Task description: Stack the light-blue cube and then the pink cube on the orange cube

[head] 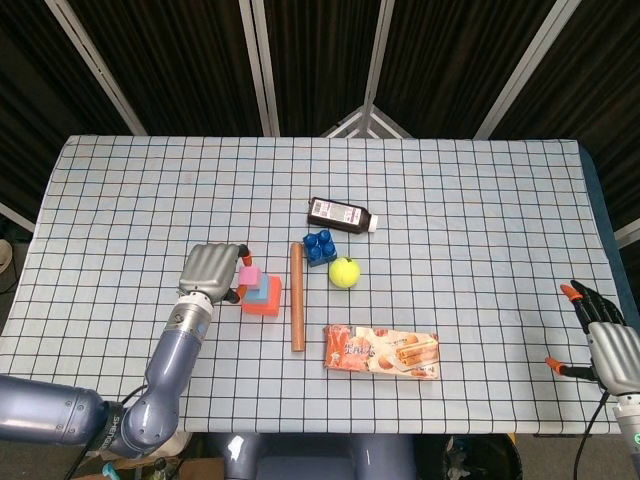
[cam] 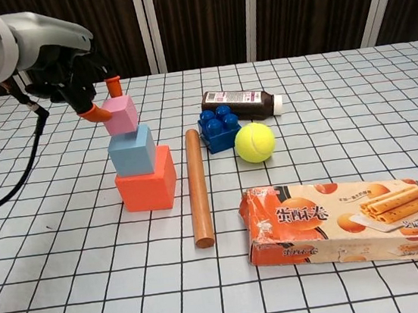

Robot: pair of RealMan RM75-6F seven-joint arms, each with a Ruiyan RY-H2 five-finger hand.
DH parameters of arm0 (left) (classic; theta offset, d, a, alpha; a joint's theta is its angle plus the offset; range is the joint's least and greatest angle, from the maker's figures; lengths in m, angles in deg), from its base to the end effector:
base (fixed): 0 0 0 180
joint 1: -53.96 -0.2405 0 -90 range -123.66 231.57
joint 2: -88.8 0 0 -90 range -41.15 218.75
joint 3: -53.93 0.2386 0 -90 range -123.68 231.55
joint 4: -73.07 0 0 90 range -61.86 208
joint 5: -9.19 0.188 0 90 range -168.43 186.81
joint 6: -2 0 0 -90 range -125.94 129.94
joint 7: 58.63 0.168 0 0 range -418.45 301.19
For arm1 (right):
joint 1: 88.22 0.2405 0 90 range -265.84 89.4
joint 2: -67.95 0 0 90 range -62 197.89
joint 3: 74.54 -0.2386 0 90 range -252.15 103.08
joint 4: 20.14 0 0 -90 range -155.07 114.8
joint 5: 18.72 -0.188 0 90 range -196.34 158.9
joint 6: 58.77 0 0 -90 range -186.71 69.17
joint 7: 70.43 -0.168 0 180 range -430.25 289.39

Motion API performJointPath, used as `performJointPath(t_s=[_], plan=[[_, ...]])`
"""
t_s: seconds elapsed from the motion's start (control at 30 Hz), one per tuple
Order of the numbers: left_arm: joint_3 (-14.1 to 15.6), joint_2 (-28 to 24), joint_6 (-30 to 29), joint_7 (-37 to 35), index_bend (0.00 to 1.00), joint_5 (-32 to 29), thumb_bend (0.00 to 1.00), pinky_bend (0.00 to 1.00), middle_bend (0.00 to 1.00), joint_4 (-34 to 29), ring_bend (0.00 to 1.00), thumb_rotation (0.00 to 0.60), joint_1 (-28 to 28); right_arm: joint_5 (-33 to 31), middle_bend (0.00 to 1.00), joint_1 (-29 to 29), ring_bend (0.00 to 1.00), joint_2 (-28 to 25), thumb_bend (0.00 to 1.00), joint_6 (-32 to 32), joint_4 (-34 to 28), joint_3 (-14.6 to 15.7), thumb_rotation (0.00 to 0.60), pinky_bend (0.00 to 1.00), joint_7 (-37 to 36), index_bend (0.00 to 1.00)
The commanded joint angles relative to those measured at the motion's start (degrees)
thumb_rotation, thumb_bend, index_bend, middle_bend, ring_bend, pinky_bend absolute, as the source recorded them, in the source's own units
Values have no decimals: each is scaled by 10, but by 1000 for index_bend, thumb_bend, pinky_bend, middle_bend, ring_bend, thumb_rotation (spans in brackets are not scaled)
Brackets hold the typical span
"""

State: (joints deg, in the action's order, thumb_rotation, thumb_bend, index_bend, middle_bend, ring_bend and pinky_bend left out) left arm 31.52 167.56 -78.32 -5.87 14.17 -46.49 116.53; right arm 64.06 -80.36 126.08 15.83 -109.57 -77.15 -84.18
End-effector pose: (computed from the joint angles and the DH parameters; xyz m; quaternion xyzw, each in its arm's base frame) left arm -0.0433 0.3354 0.0552 -0.6833 -0.4774 -0.2577 0.4886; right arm -0.3140 -0.2161 0.1875 0.5874 -0.4647 0.3639 0.5537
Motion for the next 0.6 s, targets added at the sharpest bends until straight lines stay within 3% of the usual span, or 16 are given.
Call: performJointPath(t_s=[0.03,0.6], plan=[[-2,9,-12,7,398,-8,392,907,833,2,801,600,11,0,7,0,14,0,128,0,1,0,600,103,-1,0],[18,34,-64,28,398,-5,392,908,832,9,801,600,26,2,7,0,14,0,128,1,1,0,600,103,-3,0]])
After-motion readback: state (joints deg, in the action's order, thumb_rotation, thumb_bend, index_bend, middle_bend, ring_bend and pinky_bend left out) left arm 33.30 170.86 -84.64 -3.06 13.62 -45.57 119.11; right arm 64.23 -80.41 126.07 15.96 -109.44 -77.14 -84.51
